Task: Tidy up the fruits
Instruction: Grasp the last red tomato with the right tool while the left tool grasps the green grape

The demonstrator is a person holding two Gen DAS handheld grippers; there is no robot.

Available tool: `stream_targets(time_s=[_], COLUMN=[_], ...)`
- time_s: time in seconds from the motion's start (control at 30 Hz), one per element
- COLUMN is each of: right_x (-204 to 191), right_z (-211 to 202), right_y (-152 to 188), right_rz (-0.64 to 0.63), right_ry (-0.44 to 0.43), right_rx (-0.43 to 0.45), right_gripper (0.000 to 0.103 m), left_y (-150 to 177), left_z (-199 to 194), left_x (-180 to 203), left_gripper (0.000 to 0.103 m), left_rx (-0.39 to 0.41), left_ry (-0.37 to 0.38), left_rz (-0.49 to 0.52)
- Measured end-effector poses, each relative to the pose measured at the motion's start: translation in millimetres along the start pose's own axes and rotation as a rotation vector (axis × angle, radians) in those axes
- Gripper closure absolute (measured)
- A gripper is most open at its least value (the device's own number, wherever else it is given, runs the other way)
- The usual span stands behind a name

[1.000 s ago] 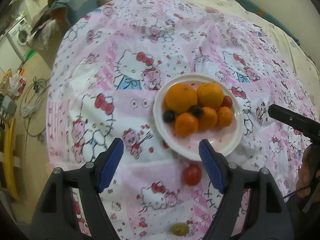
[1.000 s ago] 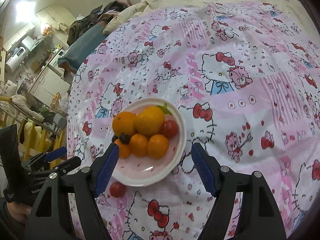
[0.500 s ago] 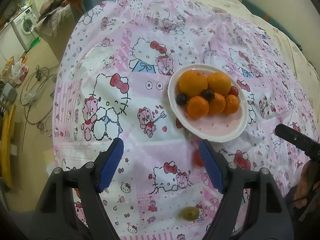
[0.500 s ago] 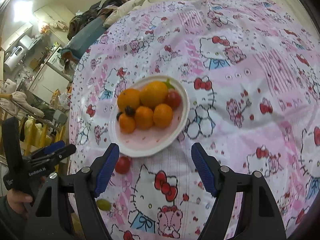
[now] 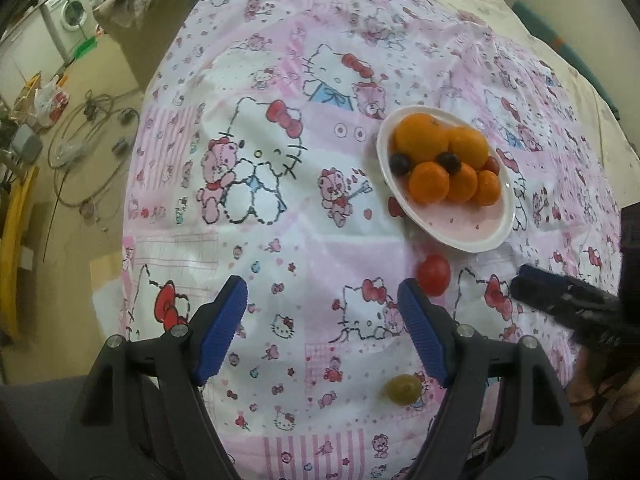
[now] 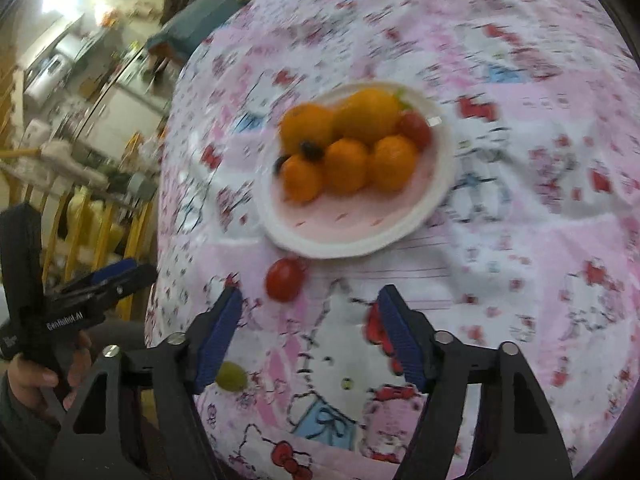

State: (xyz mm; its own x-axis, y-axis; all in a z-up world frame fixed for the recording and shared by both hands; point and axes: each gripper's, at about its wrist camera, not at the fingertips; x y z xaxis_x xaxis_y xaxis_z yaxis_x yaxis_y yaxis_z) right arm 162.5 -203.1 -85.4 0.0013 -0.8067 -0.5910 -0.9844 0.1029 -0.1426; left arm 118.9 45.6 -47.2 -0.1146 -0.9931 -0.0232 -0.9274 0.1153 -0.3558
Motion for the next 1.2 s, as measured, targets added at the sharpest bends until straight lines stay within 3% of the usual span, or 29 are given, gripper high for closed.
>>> stream_targets(time_s=[0.07,0.33,0.43,0.47,0.63,0.77,0.9,1.0,1.13,1.2], right_x=[-9.2,-28.8,-33.5,-34.5,-32.4,-32.2,-29.5,-21.1,-4.6,4.8], right_z=[15.2,83.1,91.9,91.1,75.1,51.4,23.5,-0.7,-22.7,-28.7], right_y=[2.3,1.3,1.3,1.5,2.5,0.7,-1.1,-1.9,-3.3,-4.2], right_rz=[-0.032,-0.092,-0.119,-0.131,-0.134,-0.129,-0.110,-0.099,-0.058,-0.031], right_ry=[0.006,0.085,0.109,0.112,0.074,0.057,0.050,0.041,0.030,0.032], right_rx=[-0.033,-0.124,-0.123,-0.120,-0.119,-0.085,-0.049,-0.010,0.038,0.057], right_gripper=[0.042,0.050,0.065,0.069,0.069,0.069,0.069,0.069,0.069,0.069], left_y=[0.7,5.4,7.8,8.3,12.9,17.9,32.6,43.9,51.9,51.7], left_z=[-0.3,-0.5,0.3,1.5,9.8,13.7,25.9,32.7,45.7,50.6], left_x=[-3.8,-15.9,-15.3,-13.8,0.8,21.8,51.6,74.9,96.5,101.8], left_gripper=[0.028,0.028,0.028,0.028,0.028,0.028,0.028,0.029,0.047,0.049], left_rx=[0.002,0.001,-0.004,-0.009,-0.047,-0.076,-0.158,-0.197,-0.243,-0.252], left_ry=[-0.006,-0.002,-0.003,-0.002,0.020,0.077,0.167,0.187,0.160,0.150], left_rz=[-0.007,-0.032,-0.020,-0.010,0.052,0.135,0.247,0.331,0.416,0.428])
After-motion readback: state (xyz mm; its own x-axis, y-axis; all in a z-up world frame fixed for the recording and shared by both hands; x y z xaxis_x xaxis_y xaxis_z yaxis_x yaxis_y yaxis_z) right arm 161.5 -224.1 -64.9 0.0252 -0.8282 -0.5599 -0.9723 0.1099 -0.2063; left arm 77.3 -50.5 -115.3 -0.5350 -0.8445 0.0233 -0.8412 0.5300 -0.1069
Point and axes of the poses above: each gripper's, at about its wrist camera, not at the fingertips, and z roughly the way its jaws point, x to its right, y to its underside, and after that the axes turned 15 degrees about z, right-handed
